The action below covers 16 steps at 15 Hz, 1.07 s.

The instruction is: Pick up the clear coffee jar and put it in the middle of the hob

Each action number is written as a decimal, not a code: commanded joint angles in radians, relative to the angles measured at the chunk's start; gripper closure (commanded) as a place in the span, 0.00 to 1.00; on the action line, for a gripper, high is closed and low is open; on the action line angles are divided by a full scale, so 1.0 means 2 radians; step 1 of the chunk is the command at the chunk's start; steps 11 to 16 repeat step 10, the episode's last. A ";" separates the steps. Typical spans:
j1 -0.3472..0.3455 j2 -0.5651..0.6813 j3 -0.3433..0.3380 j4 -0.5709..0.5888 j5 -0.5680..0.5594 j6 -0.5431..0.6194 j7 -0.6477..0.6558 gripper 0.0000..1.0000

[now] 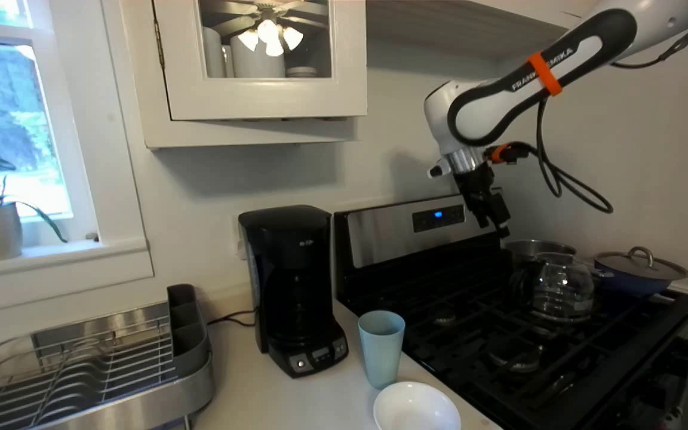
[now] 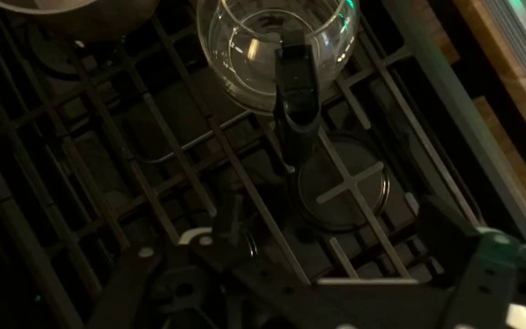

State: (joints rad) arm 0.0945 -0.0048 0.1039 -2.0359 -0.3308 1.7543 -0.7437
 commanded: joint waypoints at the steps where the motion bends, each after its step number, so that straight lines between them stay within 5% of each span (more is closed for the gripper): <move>1: -0.013 -0.079 -0.019 -0.027 0.054 -0.001 0.017 0.00; 5: -0.024 -0.160 -0.048 -0.064 0.072 0.017 0.055 0.00; 6: -0.015 -0.109 -0.043 -0.023 0.055 -0.002 0.035 0.00; 16: -0.016 -0.152 -0.055 -0.049 0.058 0.001 0.047 0.00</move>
